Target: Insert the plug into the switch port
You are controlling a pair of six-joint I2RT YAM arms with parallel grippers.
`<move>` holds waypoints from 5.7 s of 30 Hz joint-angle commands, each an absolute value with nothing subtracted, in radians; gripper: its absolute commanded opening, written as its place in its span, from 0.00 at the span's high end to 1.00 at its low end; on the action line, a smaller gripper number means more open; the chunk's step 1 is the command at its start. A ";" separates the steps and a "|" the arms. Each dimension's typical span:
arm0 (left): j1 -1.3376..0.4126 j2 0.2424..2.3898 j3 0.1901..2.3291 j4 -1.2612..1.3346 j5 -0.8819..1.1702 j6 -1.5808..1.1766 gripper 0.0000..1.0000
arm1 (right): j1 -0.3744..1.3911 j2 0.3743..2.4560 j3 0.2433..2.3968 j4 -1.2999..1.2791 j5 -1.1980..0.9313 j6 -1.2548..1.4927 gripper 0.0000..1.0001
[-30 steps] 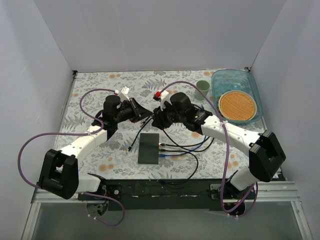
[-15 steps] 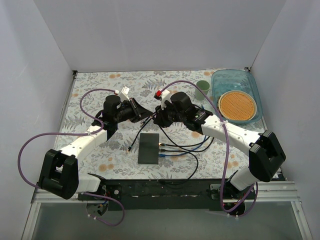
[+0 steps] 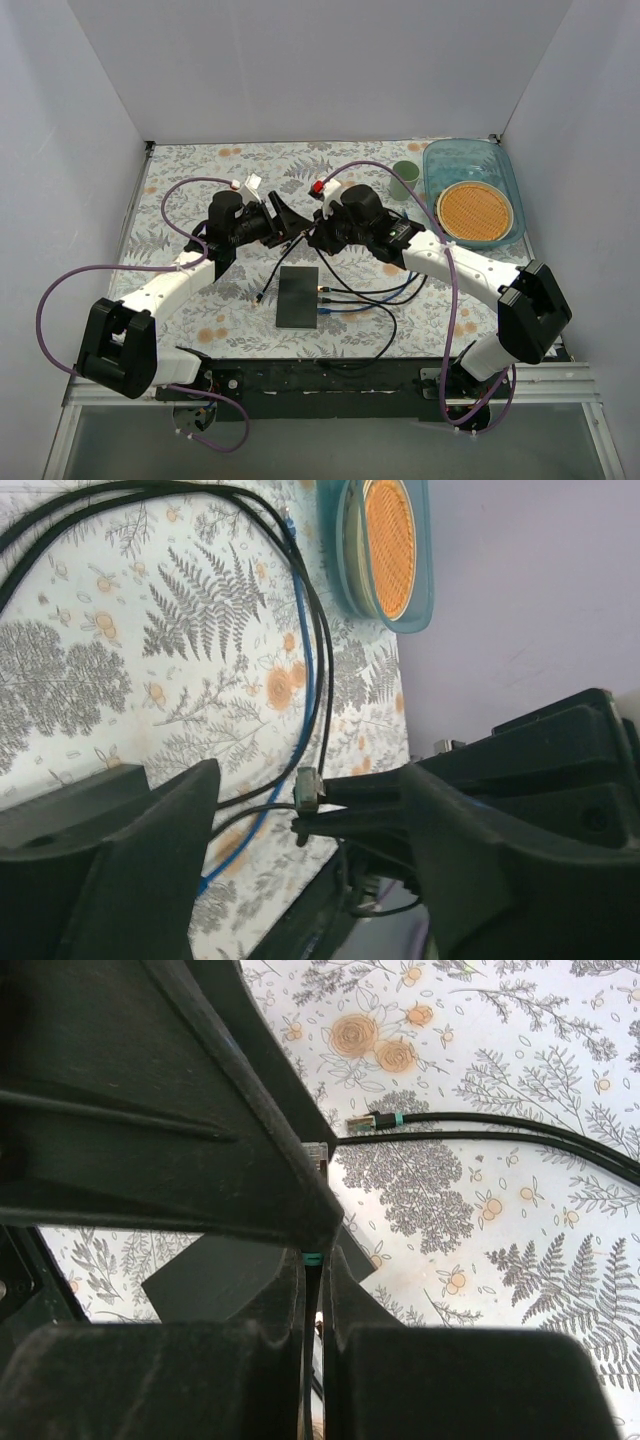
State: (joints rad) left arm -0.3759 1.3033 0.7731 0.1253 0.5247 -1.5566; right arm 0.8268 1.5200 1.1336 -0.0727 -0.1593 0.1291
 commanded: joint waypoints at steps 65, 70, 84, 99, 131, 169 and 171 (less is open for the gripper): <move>-0.359 1.619 0.894 -0.196 0.305 -1.367 0.10 | 0.890 1.738 1.104 -0.365 -0.156 -0.176 0.99; -0.356 1.526 0.859 -0.276 0.206 -1.350 0.10 | 0.890 1.750 1.111 -0.367 -0.158 -0.182 0.99; -0.356 1.453 0.712 -0.216 0.362 -1.410 0.15 | 0.897 1.749 1.106 -0.351 -0.123 -0.230 0.99; -0.356 1.483 0.724 -0.173 0.429 -1.445 0.16 | 0.953 1.753 1.140 -0.356 -0.132 -0.226 0.99; -0.356 1.552 0.799 -0.156 0.465 -1.396 0.15 | 0.989 1.687 1.048 -0.193 -0.075 -0.248 0.99; -0.402 1.580 0.785 -0.121 0.583 -1.402 0.28 | 0.994 1.743 1.151 -0.022 -0.045 -0.236 0.99; -0.406 1.565 0.773 -0.120 0.589 -1.416 0.31 | 0.996 1.743 1.144 -0.009 -0.034 -0.219 0.99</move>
State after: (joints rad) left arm -0.3508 1.5936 0.7818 -0.1413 0.4282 -1.3613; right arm 0.9756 1.7447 1.0664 -0.2890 -0.0010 -0.2562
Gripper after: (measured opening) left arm 0.717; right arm 0.048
